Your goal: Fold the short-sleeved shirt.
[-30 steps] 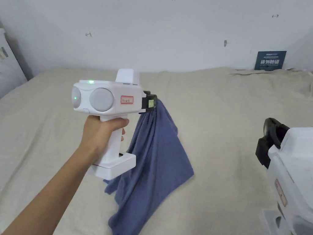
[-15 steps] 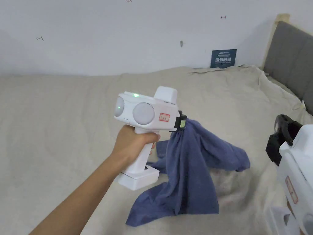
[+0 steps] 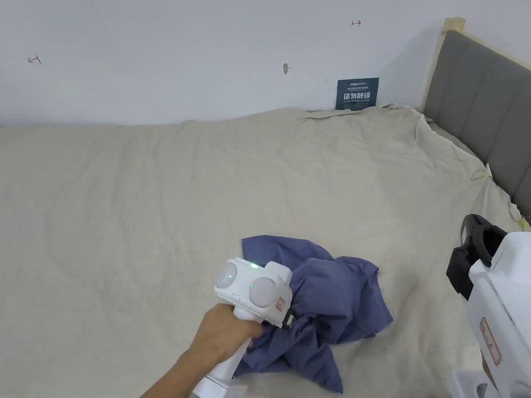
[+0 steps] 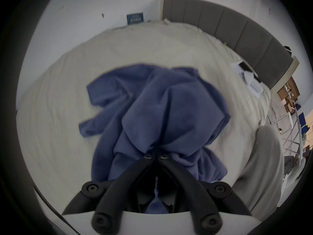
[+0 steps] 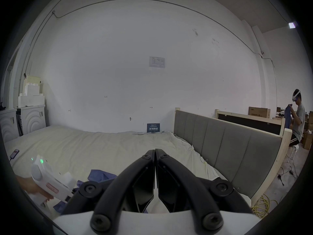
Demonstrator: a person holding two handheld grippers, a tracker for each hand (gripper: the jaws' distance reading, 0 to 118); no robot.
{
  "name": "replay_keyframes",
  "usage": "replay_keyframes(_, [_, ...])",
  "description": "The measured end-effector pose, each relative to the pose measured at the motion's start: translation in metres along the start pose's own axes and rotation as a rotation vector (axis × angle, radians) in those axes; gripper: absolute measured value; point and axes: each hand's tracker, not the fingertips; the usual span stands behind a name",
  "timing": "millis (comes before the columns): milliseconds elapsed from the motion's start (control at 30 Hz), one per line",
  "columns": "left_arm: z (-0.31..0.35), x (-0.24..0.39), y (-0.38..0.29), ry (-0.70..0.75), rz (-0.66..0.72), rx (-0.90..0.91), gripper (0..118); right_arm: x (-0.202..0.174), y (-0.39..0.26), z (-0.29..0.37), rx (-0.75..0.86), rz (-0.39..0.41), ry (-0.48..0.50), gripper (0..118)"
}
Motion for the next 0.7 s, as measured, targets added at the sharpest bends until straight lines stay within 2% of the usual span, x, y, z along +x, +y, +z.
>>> replay_keyframes(200, [-0.003, -0.003, -0.005, -0.008, 0.048, 0.013, 2, -0.007, 0.001, 0.001, -0.003, 0.01, 0.023, 0])
replay_keyframes(267, [0.007, -0.006, -0.004, -0.014, 0.052, 0.032, 20, -0.01, 0.003, 0.001, -0.001, 0.013, 0.028, 0])
replay_keyframes(400, [0.039, -0.015, -0.005, 0.026, 0.095, 0.133, 105, -0.015, 0.008, 0.002, 0.011, 0.009, 0.043, 0])
replay_keyframes(433, [0.052, -0.018, -0.006, 0.016, 0.116, 0.173, 114, -0.017, 0.009, 0.002, 0.014, 0.007, 0.048, 0])
replay_keyframes(567, [0.106, -0.032, -0.012, -0.018, 0.169, 0.39, 115, -0.023, 0.015, 0.003, 0.031, 0.011, 0.065, 0])
replay_keyframes(700, [0.161, -0.039, -0.03, 0.048, 0.172, 0.606, 115, -0.029, 0.018, 0.003, 0.043, 0.014, 0.08, 0])
